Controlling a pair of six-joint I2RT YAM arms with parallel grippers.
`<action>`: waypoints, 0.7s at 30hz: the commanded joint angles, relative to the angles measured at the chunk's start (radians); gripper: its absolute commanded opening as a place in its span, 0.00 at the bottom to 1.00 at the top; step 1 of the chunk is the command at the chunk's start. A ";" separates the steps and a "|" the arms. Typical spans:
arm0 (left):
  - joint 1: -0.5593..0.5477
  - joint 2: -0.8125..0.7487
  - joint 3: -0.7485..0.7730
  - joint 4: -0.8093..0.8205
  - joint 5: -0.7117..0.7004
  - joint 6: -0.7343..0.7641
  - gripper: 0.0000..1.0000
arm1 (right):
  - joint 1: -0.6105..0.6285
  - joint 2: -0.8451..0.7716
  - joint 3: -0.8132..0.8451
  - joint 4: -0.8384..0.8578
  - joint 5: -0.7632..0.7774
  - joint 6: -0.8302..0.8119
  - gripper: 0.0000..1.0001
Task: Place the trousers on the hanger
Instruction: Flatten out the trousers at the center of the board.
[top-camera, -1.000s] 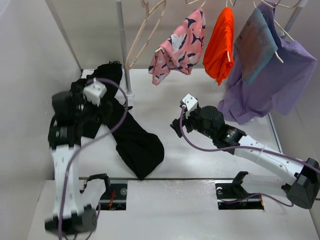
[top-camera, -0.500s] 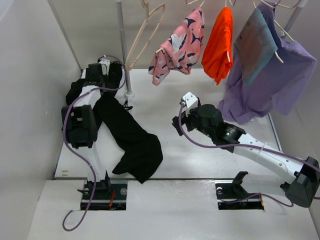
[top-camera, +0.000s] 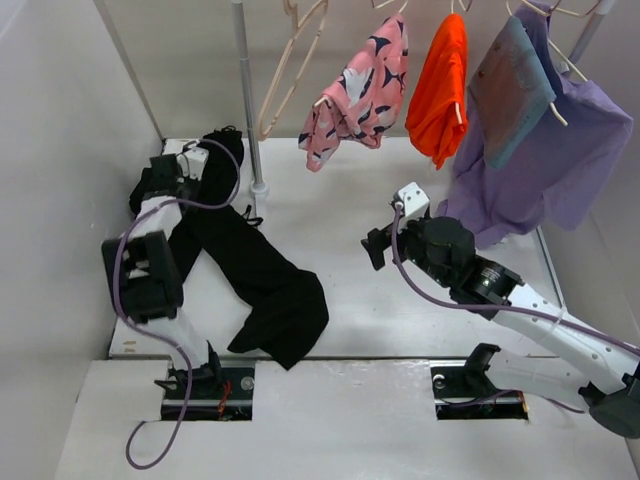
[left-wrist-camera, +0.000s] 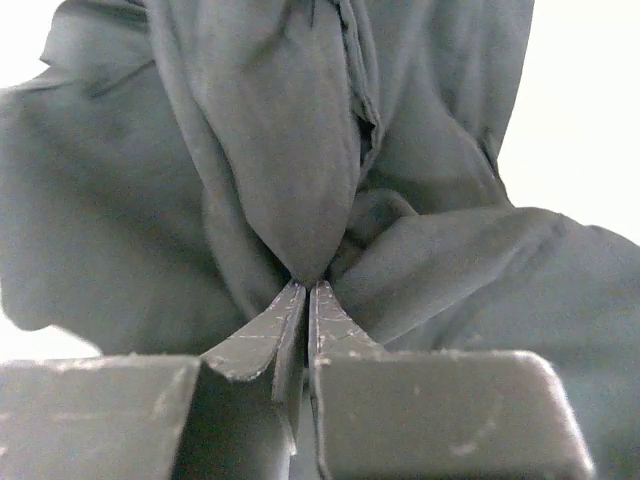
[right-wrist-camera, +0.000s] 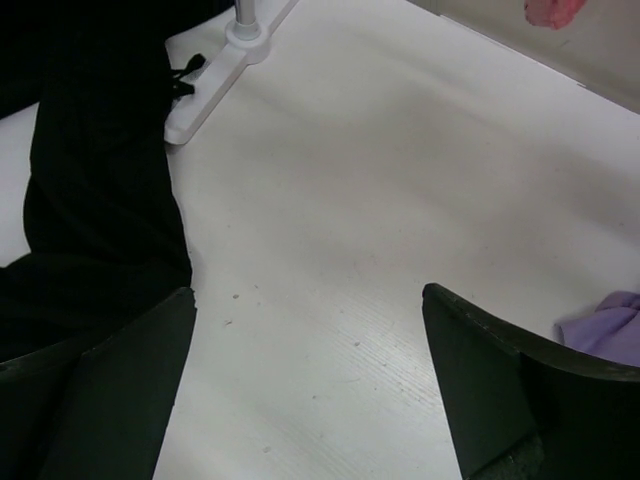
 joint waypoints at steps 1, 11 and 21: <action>0.029 -0.285 -0.074 -0.075 0.241 0.160 0.00 | 0.017 -0.039 -0.010 -0.002 0.033 0.028 1.00; -0.032 -0.780 -0.038 -1.066 0.758 0.997 0.00 | 0.027 -0.050 -0.043 -0.011 -0.047 0.048 1.00; -0.237 -0.969 0.105 -1.044 1.144 0.749 0.00 | 0.036 -0.054 -0.033 0.087 0.581 0.146 1.00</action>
